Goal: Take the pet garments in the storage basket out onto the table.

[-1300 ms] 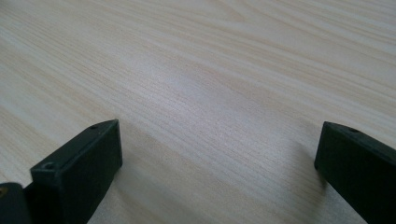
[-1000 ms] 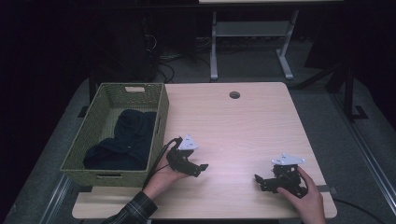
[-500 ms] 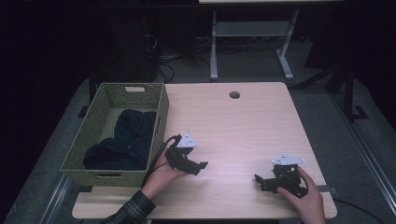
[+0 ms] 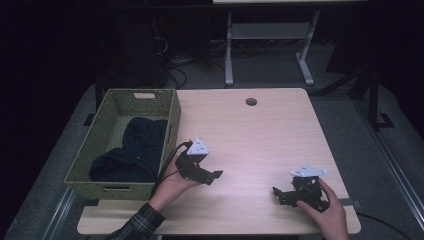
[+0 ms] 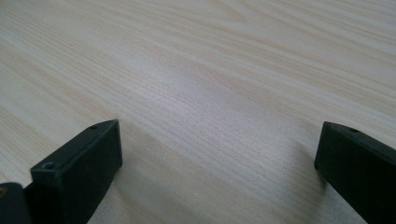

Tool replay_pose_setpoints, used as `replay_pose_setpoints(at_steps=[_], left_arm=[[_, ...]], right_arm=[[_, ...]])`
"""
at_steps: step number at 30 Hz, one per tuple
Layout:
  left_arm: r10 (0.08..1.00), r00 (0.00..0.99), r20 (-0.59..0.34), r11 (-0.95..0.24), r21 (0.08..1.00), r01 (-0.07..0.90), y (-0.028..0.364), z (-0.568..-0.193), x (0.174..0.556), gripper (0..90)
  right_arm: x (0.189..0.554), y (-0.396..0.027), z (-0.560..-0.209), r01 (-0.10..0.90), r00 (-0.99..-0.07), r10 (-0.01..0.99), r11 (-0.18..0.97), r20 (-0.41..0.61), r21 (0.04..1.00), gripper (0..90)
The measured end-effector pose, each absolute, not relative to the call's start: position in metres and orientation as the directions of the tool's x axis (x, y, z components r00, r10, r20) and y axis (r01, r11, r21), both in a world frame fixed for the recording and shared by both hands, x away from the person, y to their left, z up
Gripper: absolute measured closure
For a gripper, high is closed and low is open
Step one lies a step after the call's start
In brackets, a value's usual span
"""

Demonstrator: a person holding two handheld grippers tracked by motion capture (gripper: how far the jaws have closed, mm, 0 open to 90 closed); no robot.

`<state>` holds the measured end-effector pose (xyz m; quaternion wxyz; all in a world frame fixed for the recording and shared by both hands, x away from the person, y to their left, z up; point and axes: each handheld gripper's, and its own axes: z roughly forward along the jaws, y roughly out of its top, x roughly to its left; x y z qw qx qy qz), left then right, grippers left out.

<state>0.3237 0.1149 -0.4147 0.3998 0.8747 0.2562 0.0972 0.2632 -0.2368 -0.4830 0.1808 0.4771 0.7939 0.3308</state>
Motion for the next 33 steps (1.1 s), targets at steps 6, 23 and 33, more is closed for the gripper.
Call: replay_pose_setpoints(at_steps=[6,23,33], left_arm=[[0.519,0.854,-0.037,-0.544,0.756,0.364,0.115,-0.408,0.323,13.9],[0.511,0.858,-0.045,-0.518,0.780,0.350,0.119,-0.389,0.324,13.9],[0.521,0.852,-0.049,-0.492,0.798,0.347,0.124,-0.378,0.328,13.9]], right_arm=[[0.263,-0.237,-0.483,0.638,-0.480,0.877,0.326,0.028,0.698,0.5],[0.263,-0.237,-0.483,0.638,-0.480,0.877,0.327,0.028,0.698,0.5],[0.263,-0.237,-0.483,0.638,-0.479,0.877,0.325,0.029,0.699,0.5]])
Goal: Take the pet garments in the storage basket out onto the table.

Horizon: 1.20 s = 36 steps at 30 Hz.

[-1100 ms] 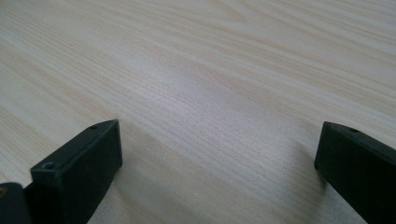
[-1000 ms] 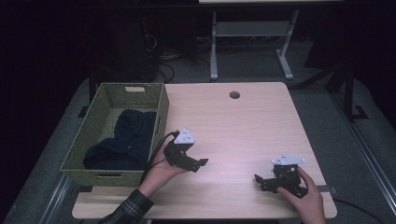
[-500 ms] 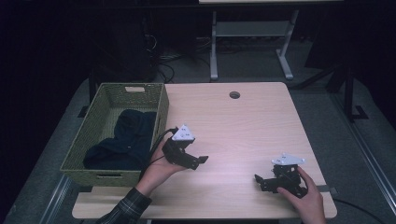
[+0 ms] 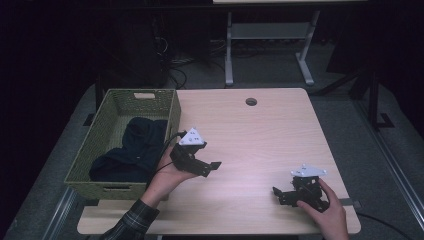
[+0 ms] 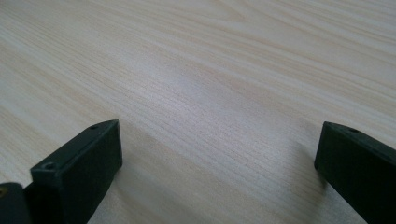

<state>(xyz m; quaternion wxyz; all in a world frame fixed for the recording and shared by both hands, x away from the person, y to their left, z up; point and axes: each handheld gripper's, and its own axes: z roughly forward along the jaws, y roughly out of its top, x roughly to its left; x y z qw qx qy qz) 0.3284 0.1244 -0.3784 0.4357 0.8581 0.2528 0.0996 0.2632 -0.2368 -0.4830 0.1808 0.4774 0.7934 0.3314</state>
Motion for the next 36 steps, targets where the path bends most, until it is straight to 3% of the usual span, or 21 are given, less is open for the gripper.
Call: replay_pose_setpoints(at_steps=[19,36], left_arm=[[0.521,0.853,-0.015,-0.487,0.816,0.312,0.133,-0.360,0.348,14.0],[0.562,0.827,-0.013,-0.454,0.831,0.321,0.169,-0.337,0.359,15.0]], right_arm=[[0.263,-0.237,-0.483,0.637,-0.480,0.877,0.326,0.028,0.698,0.5],[0.262,-0.235,-0.483,0.636,-0.481,0.876,0.326,0.029,0.700,0.5]])
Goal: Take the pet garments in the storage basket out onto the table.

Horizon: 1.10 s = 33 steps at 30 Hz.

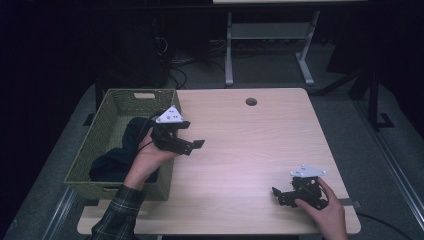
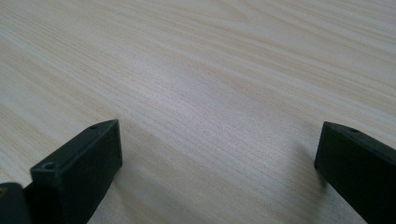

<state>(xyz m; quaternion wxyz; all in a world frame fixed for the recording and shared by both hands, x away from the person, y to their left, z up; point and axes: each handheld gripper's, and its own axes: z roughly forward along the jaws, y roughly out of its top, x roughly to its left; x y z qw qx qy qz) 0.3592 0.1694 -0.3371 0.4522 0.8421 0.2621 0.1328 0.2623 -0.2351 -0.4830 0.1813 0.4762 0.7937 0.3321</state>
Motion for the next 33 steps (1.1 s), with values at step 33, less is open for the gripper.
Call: replay_pose_setpoints(at_steps=[33], left_arm=[[0.668,0.744,-0.013,-0.417,0.822,0.388,0.242,-0.324,0.366,28.8]], right_arm=[[0.262,-0.235,-0.483,0.636,-0.481,0.876,0.326,0.028,0.700,0.5]])
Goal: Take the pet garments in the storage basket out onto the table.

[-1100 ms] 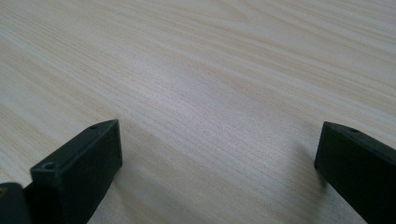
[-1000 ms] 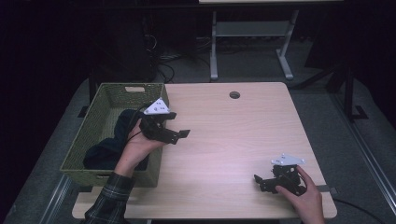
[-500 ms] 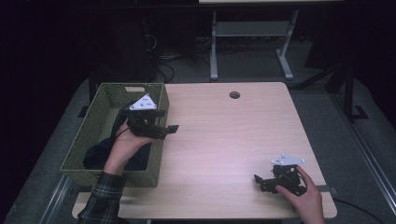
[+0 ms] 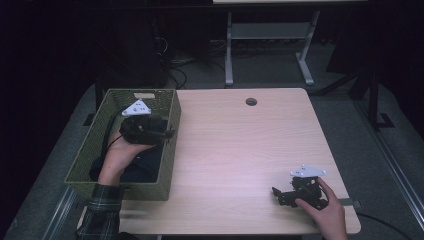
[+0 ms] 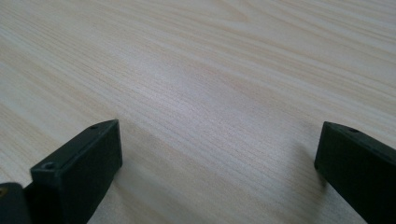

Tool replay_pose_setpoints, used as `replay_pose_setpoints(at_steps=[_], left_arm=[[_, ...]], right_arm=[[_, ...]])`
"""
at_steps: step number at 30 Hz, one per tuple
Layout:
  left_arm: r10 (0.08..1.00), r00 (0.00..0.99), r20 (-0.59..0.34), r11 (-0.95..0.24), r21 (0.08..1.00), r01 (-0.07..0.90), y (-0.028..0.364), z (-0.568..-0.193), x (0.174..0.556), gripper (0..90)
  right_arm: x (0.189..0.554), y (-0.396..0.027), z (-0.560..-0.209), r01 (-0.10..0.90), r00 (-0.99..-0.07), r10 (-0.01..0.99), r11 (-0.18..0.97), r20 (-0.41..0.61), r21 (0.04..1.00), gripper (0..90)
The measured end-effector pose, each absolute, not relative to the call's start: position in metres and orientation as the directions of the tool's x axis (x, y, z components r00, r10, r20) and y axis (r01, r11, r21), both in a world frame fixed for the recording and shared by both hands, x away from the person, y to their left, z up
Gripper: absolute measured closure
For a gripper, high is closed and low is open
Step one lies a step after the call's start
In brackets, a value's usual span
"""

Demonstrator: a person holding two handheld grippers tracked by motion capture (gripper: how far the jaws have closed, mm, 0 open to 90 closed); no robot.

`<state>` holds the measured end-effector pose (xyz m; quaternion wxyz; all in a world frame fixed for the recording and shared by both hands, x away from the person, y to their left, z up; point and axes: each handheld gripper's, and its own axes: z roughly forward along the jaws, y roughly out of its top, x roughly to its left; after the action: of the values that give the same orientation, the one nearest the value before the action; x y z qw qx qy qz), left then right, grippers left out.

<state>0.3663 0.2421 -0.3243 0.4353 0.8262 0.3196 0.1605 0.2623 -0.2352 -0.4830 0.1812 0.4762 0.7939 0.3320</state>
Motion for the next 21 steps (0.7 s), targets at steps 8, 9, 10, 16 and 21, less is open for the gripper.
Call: replay_pose_setpoints(at_steps=[8,9,10,16,21], left_arm=[[0.686,0.728,-0.008,-0.422,0.810,0.407,0.258,-0.325,0.367,35.1],[0.691,0.723,-0.013,-0.416,0.811,0.411,0.259,-0.325,0.367,35.8],[0.692,0.722,-0.007,-0.422,0.807,0.412,0.262,-0.325,0.368,36.7],[0.717,0.697,-0.010,-0.410,0.802,0.435,0.274,-0.327,0.369,39.4],[0.733,0.681,-0.006,-0.411,0.793,0.449,0.285,-0.329,0.370,40.1]], right_arm=[[0.262,-0.235,-0.483,0.636,-0.480,0.877,0.326,0.029,0.699,0.5],[0.262,-0.235,-0.483,0.636,-0.481,0.876,0.326,0.028,0.700,0.5],[0.262,-0.235,-0.483,0.636,-0.481,0.876,0.326,0.028,0.700,0.5],[0.262,-0.235,-0.483,0.636,-0.481,0.876,0.326,0.028,0.700,0.5],[0.262,-0.235,-0.483,0.636,-0.481,0.876,0.326,0.029,0.700,0.5]])
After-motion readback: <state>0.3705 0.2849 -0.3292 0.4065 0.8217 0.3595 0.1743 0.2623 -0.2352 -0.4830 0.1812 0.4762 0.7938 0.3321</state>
